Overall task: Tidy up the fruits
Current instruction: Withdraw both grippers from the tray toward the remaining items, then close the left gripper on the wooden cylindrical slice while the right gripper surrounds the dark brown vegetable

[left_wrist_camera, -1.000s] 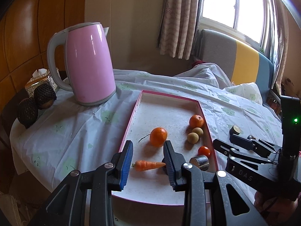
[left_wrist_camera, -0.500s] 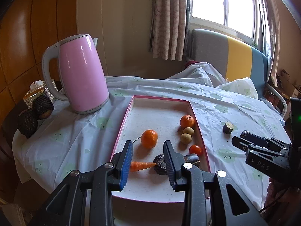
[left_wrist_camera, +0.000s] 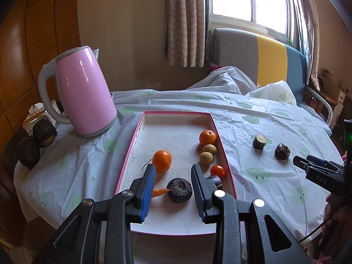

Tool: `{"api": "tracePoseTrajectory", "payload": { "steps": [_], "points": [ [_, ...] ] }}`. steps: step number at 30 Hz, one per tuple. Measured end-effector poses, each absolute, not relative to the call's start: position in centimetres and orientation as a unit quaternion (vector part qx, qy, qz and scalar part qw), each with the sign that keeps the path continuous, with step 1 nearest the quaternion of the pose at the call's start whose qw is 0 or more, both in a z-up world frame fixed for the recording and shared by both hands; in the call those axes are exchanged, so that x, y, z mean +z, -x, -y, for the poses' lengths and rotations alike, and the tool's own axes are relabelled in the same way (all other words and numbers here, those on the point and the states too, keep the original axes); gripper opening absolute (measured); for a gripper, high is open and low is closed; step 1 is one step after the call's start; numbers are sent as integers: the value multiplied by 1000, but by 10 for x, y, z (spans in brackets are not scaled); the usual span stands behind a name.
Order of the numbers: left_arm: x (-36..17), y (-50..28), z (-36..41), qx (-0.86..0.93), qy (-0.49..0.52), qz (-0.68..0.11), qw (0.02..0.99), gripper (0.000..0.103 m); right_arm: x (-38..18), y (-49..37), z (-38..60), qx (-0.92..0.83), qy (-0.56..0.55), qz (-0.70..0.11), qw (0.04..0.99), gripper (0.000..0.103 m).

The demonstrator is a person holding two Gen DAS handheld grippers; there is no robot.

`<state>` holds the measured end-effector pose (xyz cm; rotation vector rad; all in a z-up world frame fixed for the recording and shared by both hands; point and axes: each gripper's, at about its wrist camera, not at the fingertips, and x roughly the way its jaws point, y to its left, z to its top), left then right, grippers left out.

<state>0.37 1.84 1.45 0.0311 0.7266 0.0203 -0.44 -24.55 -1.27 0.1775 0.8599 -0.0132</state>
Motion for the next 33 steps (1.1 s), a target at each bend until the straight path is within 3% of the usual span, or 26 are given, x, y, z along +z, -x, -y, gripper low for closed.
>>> {"api": "tracePoseTrajectory", "payload": {
  "steps": [18,33],
  "points": [
    [-2,-19,30,-38,-60,-385,920,34,-43,14,295,-52,-109,-440,890,60],
    [-19,-35,50,-77,-53,-418,904,34,-51,-8,296,-34,-98,-444,890,71]
  ]
}}
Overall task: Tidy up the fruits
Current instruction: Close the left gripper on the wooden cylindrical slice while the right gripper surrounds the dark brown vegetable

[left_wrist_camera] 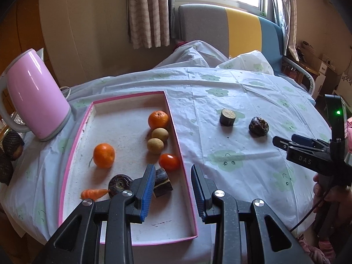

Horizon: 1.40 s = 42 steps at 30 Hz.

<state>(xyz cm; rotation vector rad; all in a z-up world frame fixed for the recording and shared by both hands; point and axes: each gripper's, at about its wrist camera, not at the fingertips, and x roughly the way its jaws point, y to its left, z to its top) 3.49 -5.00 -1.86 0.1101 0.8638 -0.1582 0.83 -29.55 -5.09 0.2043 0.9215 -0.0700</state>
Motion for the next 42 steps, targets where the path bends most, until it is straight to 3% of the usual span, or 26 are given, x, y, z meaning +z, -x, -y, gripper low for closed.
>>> {"api": "tracePoseTrajectory", "payload": {
  "steps": [15,16,17,42],
  "points": [
    [-25,-46,61,-92,-50,-433,895,34,-74,-70,275,-14,-59,-469,881,70],
    [-25,-47,63,-92,-51,-433,895,34,-75,-71,273,-20,-45,-468,882,54],
    [-25,-49,65,-92,-53,-432,895,34,-74,-71,270,-19,-34,-465,884,51],
    [-36,-86,111,-125,-53,-464,875,34,-76,-33,330,-88,-70,-443,889,54]
  ]
}}
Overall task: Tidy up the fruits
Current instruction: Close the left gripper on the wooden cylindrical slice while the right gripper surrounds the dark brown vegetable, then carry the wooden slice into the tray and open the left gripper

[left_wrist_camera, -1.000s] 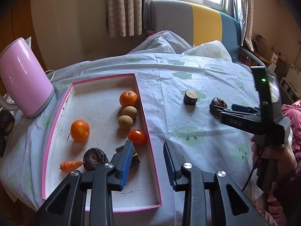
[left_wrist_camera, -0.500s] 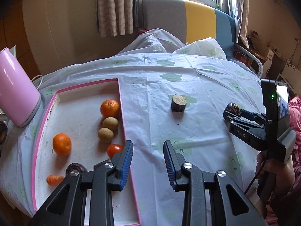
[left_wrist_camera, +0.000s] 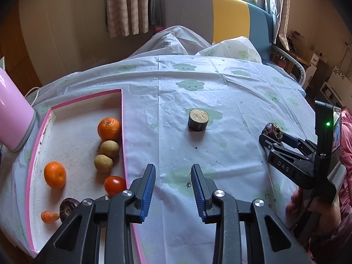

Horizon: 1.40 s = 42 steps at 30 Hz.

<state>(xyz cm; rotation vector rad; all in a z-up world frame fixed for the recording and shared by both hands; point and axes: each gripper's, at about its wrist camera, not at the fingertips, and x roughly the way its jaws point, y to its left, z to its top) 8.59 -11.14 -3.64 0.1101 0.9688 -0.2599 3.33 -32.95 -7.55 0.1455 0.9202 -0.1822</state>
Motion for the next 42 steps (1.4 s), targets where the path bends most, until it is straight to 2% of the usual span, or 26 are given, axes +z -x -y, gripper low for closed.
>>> {"api": "tracePoseTrajectory", "payload": {
  "steps": [14,20,29,31,32,42],
  "points": [
    [-51,-135,131,-155,17,-513,844,36,-77,-32,329,-87,-70,-438,892,55],
    [-58,-158,150,-160,8,-515,842,45,-78,-32,331,-83,-75,-434,894,55],
    [-81,-194,176,-140,-24,-524,840,46,-79,-31,331,-78,-79,-431,895,58],
    [-88,-197,178,-125,-43,-522,843,41,-79,-31,331,-78,-79,-430,896,58],
    [-89,-196,177,-125,-44,-520,844,33,-79,-31,331,-77,-80,-430,896,58],
    [-56,-124,164,-163,-61,-472,864,33,-79,-32,332,-75,-82,-429,896,59]
  ]
}}
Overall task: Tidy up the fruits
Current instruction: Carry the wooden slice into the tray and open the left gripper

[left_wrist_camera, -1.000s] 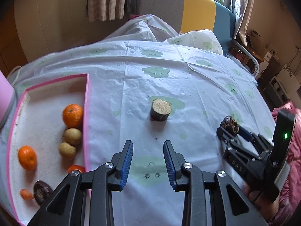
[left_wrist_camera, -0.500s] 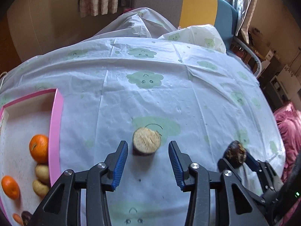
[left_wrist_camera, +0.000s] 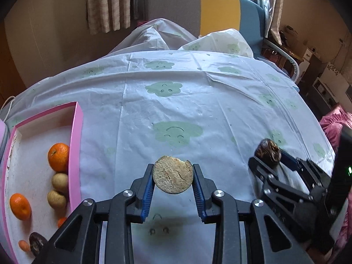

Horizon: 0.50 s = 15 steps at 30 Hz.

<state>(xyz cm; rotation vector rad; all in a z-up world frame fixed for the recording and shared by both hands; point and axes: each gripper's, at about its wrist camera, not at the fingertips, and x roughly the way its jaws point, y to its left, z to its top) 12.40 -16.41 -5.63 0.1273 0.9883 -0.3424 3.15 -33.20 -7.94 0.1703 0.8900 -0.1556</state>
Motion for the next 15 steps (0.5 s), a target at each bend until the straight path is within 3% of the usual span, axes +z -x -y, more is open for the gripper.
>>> {"api": "tracePoseTrajectory", "payload": {
  "steps": [15],
  "points": [
    [-41,-59,128,-156,-53,-448,879,33,-80,-33,330,-79,-72,-432,895,58]
  ]
}}
